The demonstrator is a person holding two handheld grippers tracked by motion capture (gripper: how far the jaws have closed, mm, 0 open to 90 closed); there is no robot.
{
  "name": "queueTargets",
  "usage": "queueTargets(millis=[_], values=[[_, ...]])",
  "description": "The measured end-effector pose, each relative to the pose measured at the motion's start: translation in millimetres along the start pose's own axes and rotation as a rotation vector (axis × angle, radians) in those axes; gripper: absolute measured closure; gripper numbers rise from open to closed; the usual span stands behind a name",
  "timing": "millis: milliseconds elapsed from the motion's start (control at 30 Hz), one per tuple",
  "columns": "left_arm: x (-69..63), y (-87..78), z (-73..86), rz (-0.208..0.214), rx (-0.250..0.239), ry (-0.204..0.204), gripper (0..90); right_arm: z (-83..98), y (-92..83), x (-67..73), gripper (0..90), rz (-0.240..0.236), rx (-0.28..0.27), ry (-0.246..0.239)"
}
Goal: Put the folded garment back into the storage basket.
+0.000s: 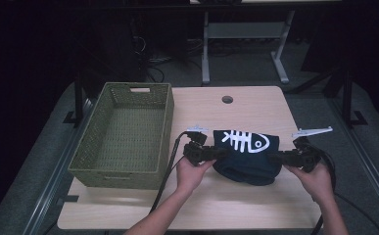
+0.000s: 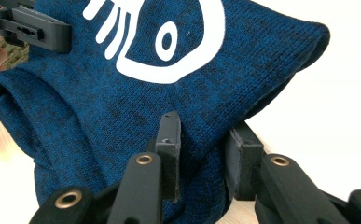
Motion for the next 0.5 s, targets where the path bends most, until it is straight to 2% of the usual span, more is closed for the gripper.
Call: queueTargets(millis=[167,500], values=[[-3.1,-7.6,-1.7,-0.013,-0.004,0.024,65.5,-2.5,-5.4,7.1,69.9,0.001,-0.014,-0.005],[-2.7,-23.6,-6.9,0.004,-0.016,0.018,65.4,-10.7,-12.6,18.6,69.9,-0.002,-0.032,-0.022]])
Point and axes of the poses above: each handheld gripper's, and its own axes: y roughly forward along the jaws, z roughly out of its underside, x roughly to its left, the point moved 1 cm from there along y, roughly forward along the jaws, and after that the axes turned 14 degrees about x, right-handed, at the moved point
